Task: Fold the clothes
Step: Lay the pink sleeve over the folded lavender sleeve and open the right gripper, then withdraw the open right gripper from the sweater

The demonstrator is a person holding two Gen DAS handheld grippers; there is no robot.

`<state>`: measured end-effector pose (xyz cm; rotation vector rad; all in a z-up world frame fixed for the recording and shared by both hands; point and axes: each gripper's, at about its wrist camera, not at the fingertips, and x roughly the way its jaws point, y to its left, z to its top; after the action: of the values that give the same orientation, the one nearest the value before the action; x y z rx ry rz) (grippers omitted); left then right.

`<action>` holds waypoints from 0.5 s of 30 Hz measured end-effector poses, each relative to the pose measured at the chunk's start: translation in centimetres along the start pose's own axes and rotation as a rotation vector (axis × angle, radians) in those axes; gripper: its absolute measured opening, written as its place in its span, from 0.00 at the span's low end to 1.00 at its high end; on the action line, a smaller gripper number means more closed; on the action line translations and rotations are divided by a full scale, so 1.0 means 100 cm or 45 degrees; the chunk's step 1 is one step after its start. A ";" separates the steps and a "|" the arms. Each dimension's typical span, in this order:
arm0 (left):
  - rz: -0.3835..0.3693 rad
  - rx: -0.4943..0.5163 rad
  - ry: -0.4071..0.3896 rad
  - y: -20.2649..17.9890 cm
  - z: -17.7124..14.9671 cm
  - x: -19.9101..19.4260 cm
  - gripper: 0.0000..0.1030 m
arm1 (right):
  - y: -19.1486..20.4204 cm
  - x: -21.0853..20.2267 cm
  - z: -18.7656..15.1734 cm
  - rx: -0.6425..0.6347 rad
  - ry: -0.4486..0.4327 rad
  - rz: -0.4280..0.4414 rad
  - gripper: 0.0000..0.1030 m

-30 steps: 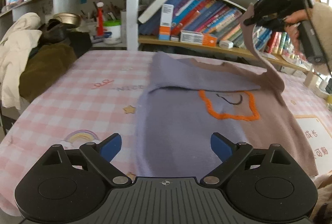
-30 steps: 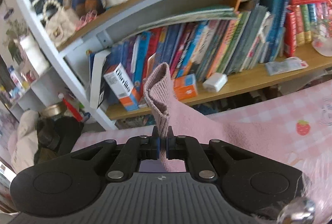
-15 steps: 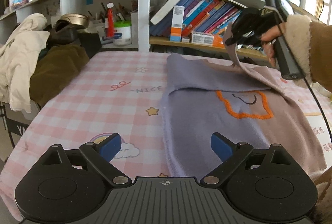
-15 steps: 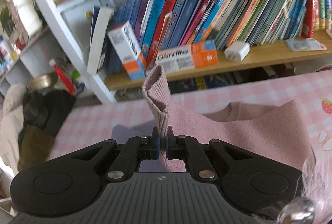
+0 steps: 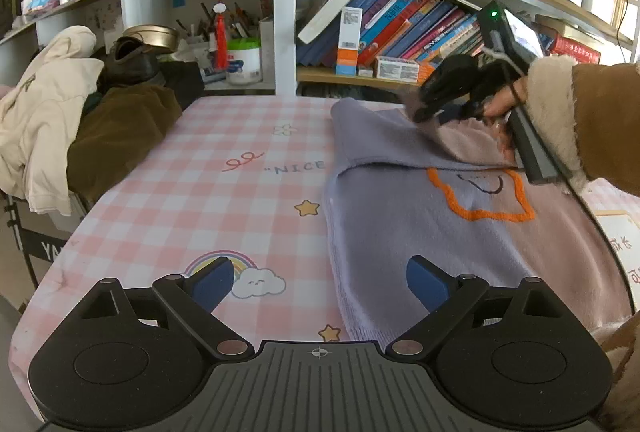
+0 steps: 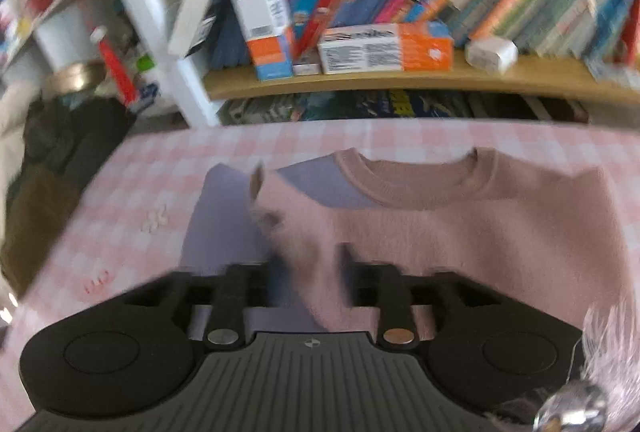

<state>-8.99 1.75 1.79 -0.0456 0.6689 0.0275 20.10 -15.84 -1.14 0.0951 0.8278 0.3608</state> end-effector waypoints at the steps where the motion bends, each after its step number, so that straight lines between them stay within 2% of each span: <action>1: -0.001 0.003 -0.003 0.000 0.001 0.000 0.93 | 0.004 -0.001 -0.001 -0.043 -0.006 0.002 0.53; 3: -0.002 0.006 -0.011 -0.001 0.002 0.001 0.93 | 0.009 -0.006 -0.004 -0.101 -0.016 0.017 0.59; 5: -0.006 0.005 -0.018 -0.002 0.004 0.003 0.93 | 0.010 -0.013 -0.006 -0.108 -0.023 0.047 0.71; 8: -0.015 0.000 -0.024 -0.003 0.009 0.007 0.93 | 0.007 -0.025 -0.009 -0.084 -0.023 0.077 0.74; 10: -0.020 -0.006 -0.026 -0.004 0.011 0.012 0.93 | -0.001 -0.042 -0.021 -0.093 -0.026 0.046 0.78; 15: 0.016 -0.028 0.000 -0.006 0.019 0.028 0.93 | -0.019 -0.085 -0.053 -0.114 -0.033 -0.032 0.80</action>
<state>-5.59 1.25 1.54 -0.0623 0.6692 0.0466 11.52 -20.89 0.81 0.0059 0.7855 0.3715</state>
